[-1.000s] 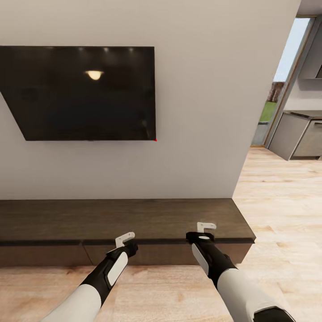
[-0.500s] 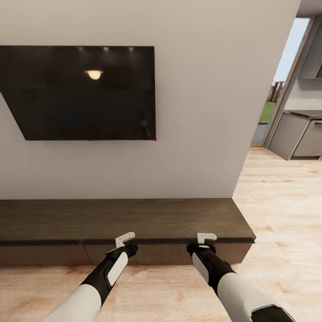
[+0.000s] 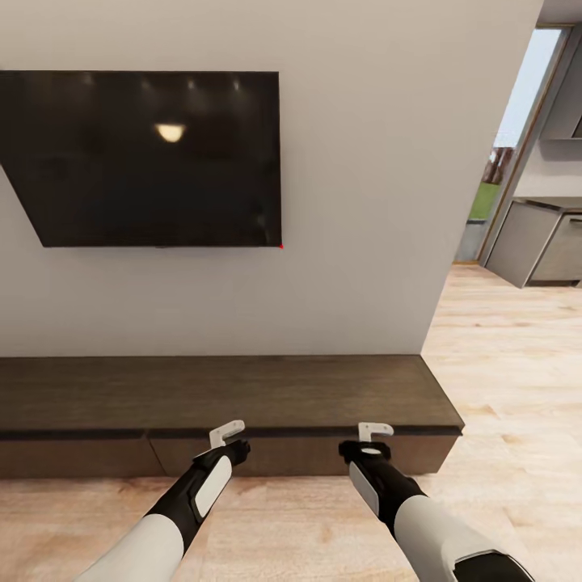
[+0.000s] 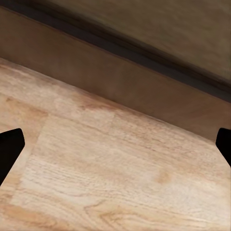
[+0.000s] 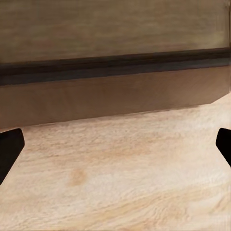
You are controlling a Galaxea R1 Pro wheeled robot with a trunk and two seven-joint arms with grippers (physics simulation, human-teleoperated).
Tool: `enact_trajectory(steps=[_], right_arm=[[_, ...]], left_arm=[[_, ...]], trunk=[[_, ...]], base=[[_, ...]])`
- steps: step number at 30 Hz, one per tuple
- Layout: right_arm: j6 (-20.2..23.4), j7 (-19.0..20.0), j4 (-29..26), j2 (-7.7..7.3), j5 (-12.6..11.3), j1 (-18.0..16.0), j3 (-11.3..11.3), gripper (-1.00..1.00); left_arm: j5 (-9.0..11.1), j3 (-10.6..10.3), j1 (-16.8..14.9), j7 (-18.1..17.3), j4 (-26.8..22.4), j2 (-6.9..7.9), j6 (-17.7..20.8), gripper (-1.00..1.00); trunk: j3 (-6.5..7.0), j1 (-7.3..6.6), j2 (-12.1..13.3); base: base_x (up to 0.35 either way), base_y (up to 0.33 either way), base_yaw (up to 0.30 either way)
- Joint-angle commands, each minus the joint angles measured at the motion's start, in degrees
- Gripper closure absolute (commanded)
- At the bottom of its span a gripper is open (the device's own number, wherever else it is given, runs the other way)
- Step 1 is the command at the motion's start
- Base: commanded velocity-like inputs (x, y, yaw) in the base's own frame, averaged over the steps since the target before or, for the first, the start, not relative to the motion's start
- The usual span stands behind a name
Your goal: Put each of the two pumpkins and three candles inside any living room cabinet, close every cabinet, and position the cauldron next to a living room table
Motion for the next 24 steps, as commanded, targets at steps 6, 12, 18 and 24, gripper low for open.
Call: enact_trajectory(steps=[6,12,18,24], right_arm=[[-1.8,-0.6,0.0,-0.03,-0.2,0.0,0.6,-1.0],[-2.2,-0.7,-0.2,-0.05,-0.2,0.0,0.6,-1.0],[-2.2,-0.7,-0.2,-0.05,-0.2,0.0,0.7,-1.0],[-2.2,-0.7,-0.2,-0.05,-0.1,0.0,0.6,-1.0]], left_arm=[[0.5,-0.4,0.0,0.5,-0.1,0.05,0.2,-1.0],[0.5,-0.4,0.0,0.5,-0.1,0.04,0.2,-1.0],[0.6,-0.4,0.0,0.5,-0.1,0.04,0.2,-1.0],[0.6,-0.4,0.0,0.5,-0.1,0.04,0.2,-1.0]], trunk=[[-1.14,1.32,-2.5],[-2.21,2.64,-4.9],[-3.29,3.96,-7.3],[-4.37,5.27,-9.7]], base=[[0.0,0.0,0.0],[0.0,0.0,0.0],[0.0,0.0,0.0],[0.0,0.0,0.0]])
